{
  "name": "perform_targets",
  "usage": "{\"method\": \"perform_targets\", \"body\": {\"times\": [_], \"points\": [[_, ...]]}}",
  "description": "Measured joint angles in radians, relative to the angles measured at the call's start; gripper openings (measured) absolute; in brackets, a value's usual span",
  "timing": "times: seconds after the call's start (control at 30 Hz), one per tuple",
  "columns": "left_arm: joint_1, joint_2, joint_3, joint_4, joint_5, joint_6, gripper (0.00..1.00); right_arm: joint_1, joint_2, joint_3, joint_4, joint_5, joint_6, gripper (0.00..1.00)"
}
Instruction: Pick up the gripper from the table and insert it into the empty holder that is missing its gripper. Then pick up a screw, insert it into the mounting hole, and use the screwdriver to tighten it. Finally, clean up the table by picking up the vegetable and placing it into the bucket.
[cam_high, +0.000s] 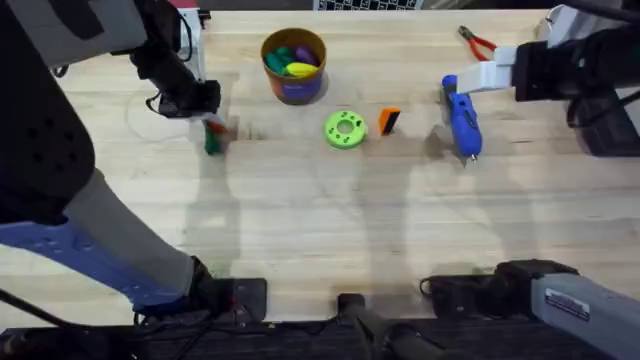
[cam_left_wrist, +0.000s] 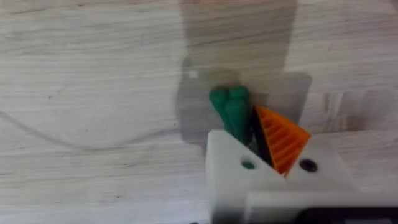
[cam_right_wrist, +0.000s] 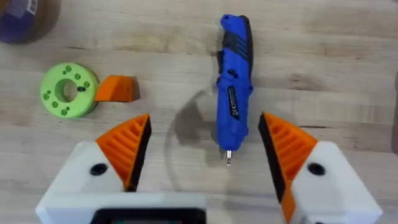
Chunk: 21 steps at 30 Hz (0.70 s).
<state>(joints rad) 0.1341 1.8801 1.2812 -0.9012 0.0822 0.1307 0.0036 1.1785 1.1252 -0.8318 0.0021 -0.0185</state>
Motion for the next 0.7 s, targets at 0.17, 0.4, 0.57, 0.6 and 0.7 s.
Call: {"method": "perform_targets", "body": {"times": [0.17,0.4,0.57,0.6,0.7], "points": [[0.000,0.000,0.005,-0.028,-0.012,-0.003,0.010,0.000,0.000,0.000,0.000,0.000,0.000,0.994],[-0.001,-0.027,0.011,-0.054,-0.027,-0.035,0.010,0.000,0.000,0.000,0.000,0.000,0.000,0.994],[-0.013,-0.164,0.011,-0.074,-0.027,-0.072,0.010,0.000,0.000,0.000,0.000,0.000,0.000,0.993],[-0.018,-0.199,0.011,-0.080,-0.027,-0.079,0.010,0.000,0.000,0.000,0.000,0.000,0.000,0.993],[-0.034,-0.304,0.018,-0.101,-0.027,-0.098,0.010,0.000,0.000,0.000,0.000,0.000,0.000,0.994]]}}
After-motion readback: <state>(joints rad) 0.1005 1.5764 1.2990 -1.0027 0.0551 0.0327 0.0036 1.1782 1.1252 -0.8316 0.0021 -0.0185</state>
